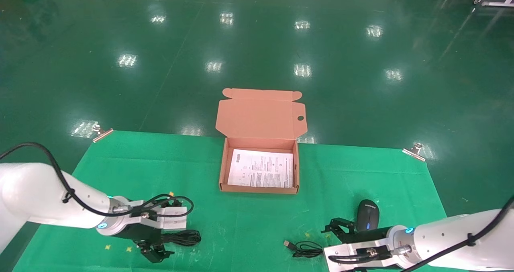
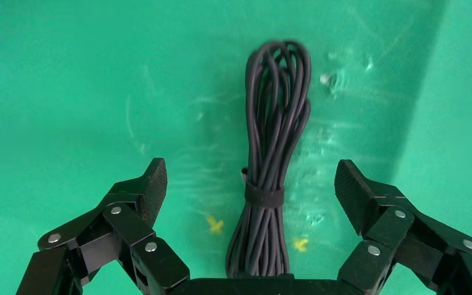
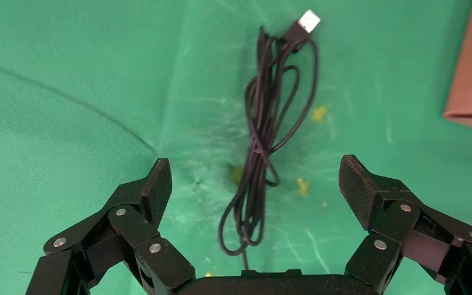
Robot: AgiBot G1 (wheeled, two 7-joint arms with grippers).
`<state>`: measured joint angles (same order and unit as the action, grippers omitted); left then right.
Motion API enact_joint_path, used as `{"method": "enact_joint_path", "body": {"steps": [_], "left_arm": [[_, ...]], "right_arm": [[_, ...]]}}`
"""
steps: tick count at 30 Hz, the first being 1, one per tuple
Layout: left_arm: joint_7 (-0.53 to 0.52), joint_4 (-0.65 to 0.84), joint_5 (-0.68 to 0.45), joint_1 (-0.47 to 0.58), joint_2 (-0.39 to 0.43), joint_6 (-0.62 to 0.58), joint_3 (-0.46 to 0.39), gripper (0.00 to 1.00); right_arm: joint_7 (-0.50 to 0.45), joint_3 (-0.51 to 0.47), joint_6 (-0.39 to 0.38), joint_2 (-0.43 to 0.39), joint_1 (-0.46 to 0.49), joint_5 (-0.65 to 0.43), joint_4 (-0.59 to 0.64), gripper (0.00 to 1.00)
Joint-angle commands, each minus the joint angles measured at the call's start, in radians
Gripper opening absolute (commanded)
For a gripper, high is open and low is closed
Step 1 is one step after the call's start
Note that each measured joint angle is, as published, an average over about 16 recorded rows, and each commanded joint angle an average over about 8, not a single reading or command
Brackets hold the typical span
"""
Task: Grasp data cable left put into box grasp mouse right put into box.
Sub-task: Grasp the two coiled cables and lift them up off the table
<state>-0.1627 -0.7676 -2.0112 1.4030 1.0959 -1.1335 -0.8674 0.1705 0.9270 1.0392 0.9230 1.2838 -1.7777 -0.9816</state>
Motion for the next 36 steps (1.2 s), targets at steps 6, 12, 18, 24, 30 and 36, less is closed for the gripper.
{"method": "enact_joint_path", "body": {"steps": [6, 12, 18, 24, 30, 36], "left_arm": [[0.042, 0.078, -0.003, 0.015, 0.015, 0.034, 0.002, 0.43], [0.061, 0.107, -0.002, 0.020, 0.018, 0.060, 0.005, 0.00], [0.061, 0.108, 0.000, 0.021, 0.017, 0.061, 0.006, 0.00], [0.059, 0.102, -0.001, 0.020, 0.017, 0.057, 0.006, 0.00], [0.058, 0.098, -0.002, 0.019, 0.016, 0.055, 0.006, 0.00], [0.057, 0.096, -0.002, 0.019, 0.016, 0.054, 0.005, 0.00]], "right_arm": [[0.076, -0.002, -0.025, 0.035, 0.004, 0.009, 0.091, 0.65], [0.114, -0.009, -0.034, 0.043, 0.002, 0.030, 0.126, 0.00], [0.115, -0.010, -0.034, 0.043, 0.002, 0.034, 0.128, 0.00], [0.110, -0.010, -0.032, 0.041, 0.002, 0.030, 0.121, 0.00], [0.108, -0.009, -0.031, 0.040, 0.002, 0.028, 0.117, 0.00], [0.106, -0.008, -0.030, 0.040, 0.003, 0.026, 0.114, 0.00]]}}
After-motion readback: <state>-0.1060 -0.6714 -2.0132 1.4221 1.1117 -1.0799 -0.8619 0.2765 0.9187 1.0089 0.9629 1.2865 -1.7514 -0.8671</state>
